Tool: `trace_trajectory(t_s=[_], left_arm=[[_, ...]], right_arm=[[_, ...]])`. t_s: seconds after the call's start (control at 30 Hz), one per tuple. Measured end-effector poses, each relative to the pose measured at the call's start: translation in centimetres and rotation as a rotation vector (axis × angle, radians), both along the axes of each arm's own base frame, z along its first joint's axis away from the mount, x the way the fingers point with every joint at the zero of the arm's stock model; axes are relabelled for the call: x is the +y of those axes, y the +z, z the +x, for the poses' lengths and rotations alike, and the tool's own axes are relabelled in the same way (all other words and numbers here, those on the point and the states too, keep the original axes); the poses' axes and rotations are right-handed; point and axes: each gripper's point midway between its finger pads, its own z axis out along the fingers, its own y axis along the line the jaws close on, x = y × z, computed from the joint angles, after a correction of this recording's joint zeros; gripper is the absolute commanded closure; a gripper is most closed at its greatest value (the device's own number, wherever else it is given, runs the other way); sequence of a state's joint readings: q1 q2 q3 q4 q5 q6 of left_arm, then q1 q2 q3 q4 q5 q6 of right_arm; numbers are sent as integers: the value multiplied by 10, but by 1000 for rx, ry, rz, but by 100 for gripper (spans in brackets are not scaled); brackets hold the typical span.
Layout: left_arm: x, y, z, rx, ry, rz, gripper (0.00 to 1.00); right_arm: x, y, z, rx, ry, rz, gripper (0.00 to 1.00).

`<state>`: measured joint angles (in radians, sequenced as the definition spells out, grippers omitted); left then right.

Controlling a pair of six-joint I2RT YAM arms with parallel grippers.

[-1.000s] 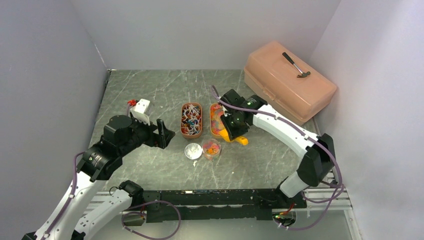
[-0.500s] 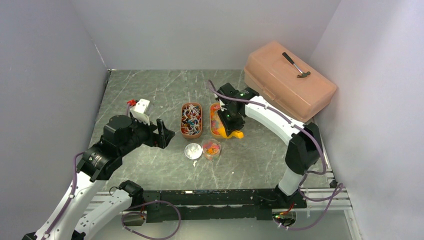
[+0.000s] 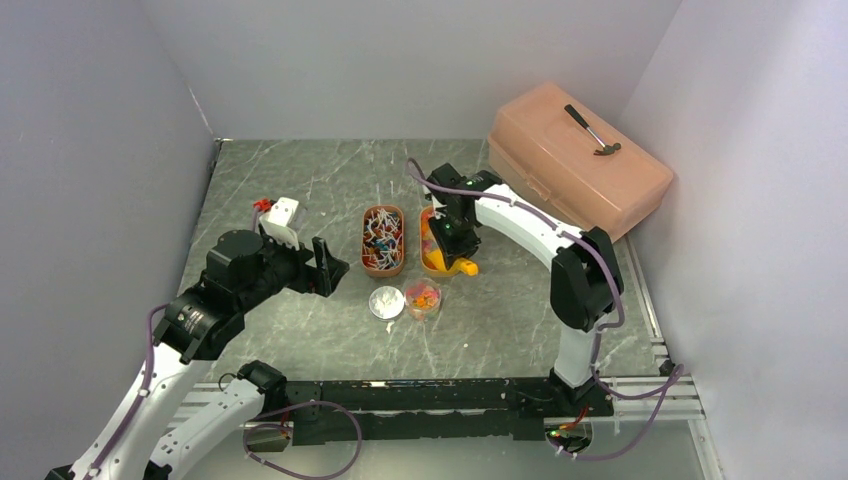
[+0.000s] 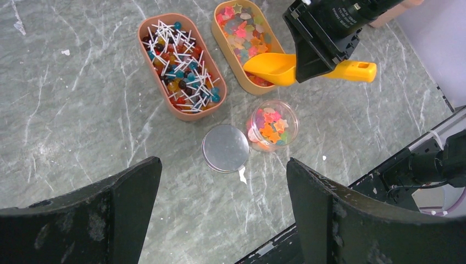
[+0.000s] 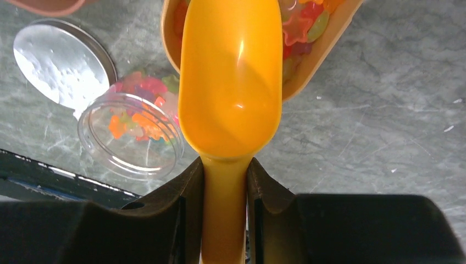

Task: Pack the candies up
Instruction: Scoop the fake candies from the storage box.

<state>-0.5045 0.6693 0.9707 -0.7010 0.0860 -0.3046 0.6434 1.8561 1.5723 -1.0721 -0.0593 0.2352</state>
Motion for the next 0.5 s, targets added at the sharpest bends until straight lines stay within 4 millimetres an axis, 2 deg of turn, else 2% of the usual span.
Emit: trace_trajectory(t_s=[0.23, 0.5], left_arm=[[0, 0, 0, 2, 1, 0, 11], [1, 0, 1, 2, 4, 0, 11]], right_arm=[[8, -12, 16, -14, -43, 21, 100], [19, -17, 34, -73, -104, 70, 100]])
